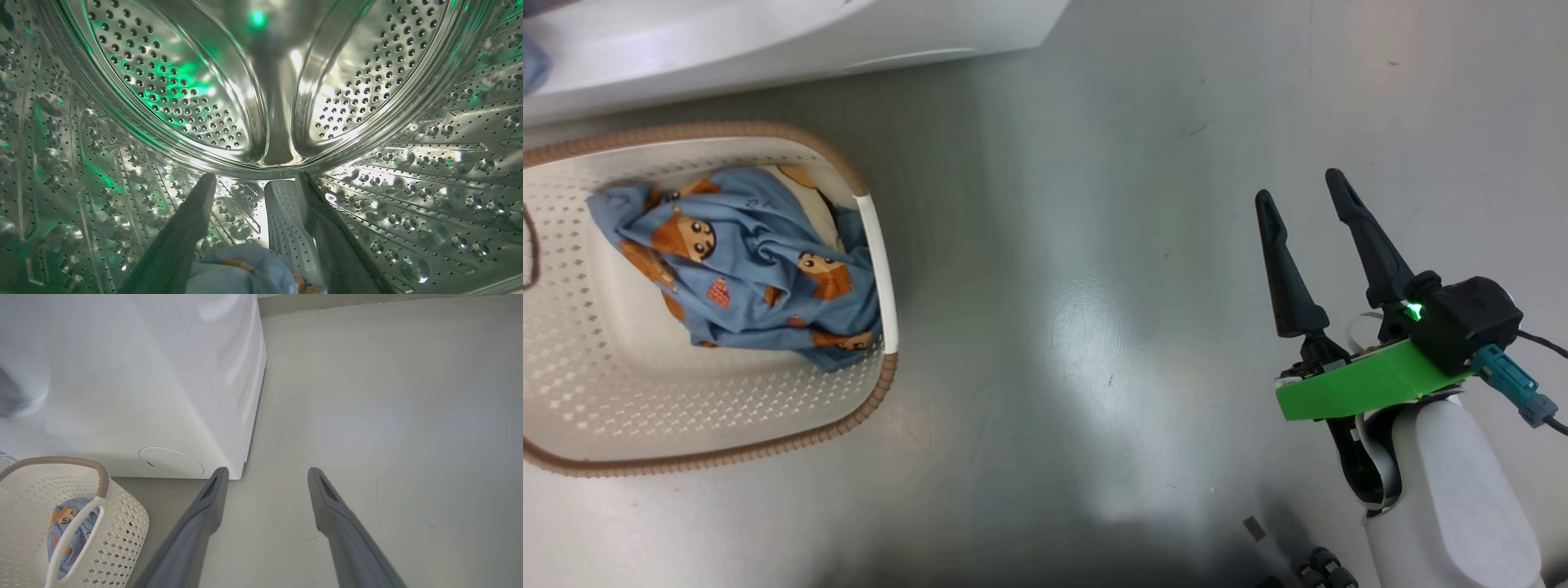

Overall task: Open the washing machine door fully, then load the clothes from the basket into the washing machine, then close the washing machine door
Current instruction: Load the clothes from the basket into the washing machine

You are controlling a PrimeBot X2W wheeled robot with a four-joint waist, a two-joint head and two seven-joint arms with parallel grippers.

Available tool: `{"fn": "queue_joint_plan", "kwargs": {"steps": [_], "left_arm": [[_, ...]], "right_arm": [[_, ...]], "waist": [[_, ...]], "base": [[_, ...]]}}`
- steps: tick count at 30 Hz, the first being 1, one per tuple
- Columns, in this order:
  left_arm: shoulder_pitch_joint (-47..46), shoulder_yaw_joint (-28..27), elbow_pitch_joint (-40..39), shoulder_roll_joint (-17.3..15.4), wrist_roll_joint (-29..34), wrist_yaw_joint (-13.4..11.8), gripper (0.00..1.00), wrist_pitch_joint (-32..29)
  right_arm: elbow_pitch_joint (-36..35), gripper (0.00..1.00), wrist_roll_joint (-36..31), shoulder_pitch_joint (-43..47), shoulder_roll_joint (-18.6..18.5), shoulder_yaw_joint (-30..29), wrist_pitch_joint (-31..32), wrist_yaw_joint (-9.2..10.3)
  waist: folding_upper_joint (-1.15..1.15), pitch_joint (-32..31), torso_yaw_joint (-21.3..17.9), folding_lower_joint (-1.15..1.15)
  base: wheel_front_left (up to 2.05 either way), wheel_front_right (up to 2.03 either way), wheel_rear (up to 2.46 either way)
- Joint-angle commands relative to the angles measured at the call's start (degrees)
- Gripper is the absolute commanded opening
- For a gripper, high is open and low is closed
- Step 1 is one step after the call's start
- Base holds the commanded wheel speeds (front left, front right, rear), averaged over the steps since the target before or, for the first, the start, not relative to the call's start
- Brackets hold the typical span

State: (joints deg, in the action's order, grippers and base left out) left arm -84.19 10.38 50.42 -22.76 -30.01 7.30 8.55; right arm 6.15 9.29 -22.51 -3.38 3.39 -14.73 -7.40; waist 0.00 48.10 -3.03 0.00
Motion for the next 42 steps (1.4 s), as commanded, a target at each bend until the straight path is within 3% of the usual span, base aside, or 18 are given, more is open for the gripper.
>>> {"fn": "queue_joint_plan", "kwargs": {"steps": [1,16,29,42], "left_arm": [[-0.5,-0.2,-0.8,-2.7,0.1,-0.4,1.0,-0.4],[5.5,0.5,-5.5,-0.2,-1.3,-2.4,1.0,-0.1],[18.8,-0.9,-24.0,0.3,-3.5,-6.6,1.0,0.5],[36.4,-1.5,-41.4,3.0,-4.4,-11.9,1.0,3.0]], "right_arm": [[-0.9,1.0,-0.6,1.8,0.5,1.3,-0.3,-0.09],[-0.9,1.0,-0.8,2.6,0.5,0.3,-0.3,-0.09],[-0.7,1.0,-1.2,3.4,0.5,-0.3,-0.3,-0.09],[-0.7,1.0,-1.8,4.0,0.5,-0.7,-0.3,-0.09]], "waist": [[0.0,-0.2,0.2,0.0],[0.0,-1.7,1.8,0.0],[0.0,-3.6,3.4,0.0],[0.0,-4.6,4.5,0.0]], "base": [[0.0,0.0,0.0],[0.0,0.0,0.0],[0.0,0.0,0.0],[0.0,0.0,0.0]]}}
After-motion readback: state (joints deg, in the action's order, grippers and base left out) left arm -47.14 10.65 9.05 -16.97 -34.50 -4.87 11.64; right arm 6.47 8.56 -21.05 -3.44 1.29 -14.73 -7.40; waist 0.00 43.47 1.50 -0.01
